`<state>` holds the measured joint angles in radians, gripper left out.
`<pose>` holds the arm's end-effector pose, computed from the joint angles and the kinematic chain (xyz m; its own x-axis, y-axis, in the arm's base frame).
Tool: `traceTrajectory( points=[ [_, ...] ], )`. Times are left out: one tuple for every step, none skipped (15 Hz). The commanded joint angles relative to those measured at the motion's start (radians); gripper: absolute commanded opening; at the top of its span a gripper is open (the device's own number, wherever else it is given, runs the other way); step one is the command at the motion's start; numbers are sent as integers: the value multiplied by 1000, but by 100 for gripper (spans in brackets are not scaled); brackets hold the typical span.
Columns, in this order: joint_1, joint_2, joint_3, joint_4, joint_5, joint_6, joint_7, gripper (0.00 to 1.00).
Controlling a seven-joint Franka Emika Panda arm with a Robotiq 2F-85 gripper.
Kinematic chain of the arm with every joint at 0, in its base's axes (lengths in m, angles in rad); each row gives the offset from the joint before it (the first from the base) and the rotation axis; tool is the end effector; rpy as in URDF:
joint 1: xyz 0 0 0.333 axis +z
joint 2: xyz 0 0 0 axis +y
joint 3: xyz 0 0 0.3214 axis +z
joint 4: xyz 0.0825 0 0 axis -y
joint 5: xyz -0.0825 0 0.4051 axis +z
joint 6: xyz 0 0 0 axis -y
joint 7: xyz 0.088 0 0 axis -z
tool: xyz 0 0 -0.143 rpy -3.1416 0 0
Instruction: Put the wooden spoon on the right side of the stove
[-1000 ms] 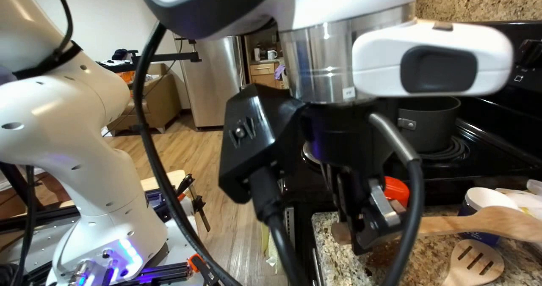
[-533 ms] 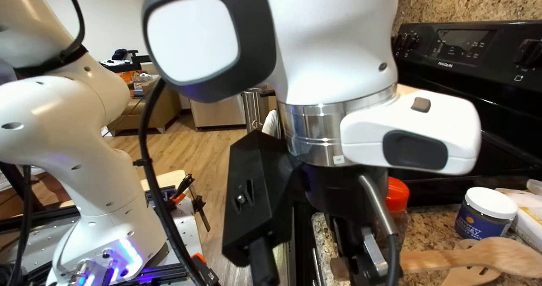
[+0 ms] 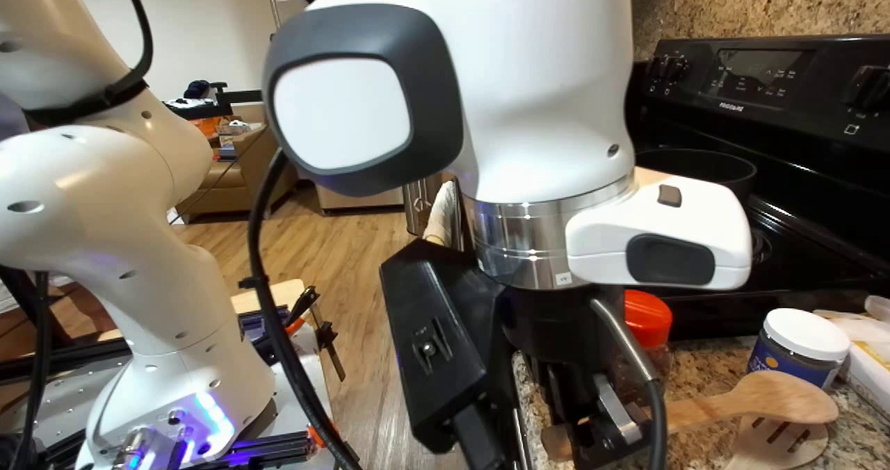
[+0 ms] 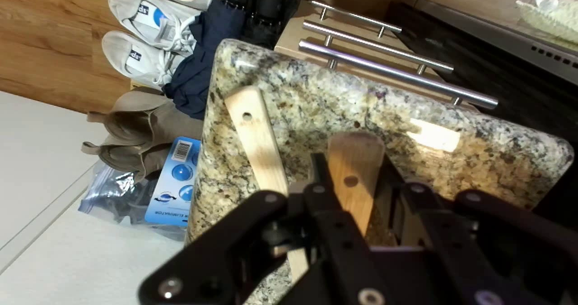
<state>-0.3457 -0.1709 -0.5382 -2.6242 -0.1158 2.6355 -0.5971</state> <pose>0.2982 -0.3486 0.2680 0.9729 -0.1819 0.1430 -0.1944 -0.9778 0.0784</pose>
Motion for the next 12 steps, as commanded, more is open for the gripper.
traceTrajectory(
  points=[
    [-18, 0, 21, -1, 3, -2, -2, 7],
    [-20, 10, 35, 0, -20, 43, 25, 7],
    [-17, 17, 38, 3, -19, 57, 20, 7],
    [-7, 27, 37, 9, 5, 67, 4, 7],
    [-5, 38, 37, 8, 15, 89, 1, 7],
    [0, 52, 32, 8, 32, 100, -15, 7],
    [-3, 56, 33, 10, 30, 102, -19, 7],
    [-7, 68, 32, 10, 27, 113, -21, 7],
    [-11, 85, 29, 10, 28, 121, -22, 7],
    [-17, 98, 25, 10, 28, 126, -26, 7],
    [-24, 110, 23, 10, 25, 129, -30, 7],
    [-30, 123, 16, 8, 35, 135, -41, 7]
  ],
)
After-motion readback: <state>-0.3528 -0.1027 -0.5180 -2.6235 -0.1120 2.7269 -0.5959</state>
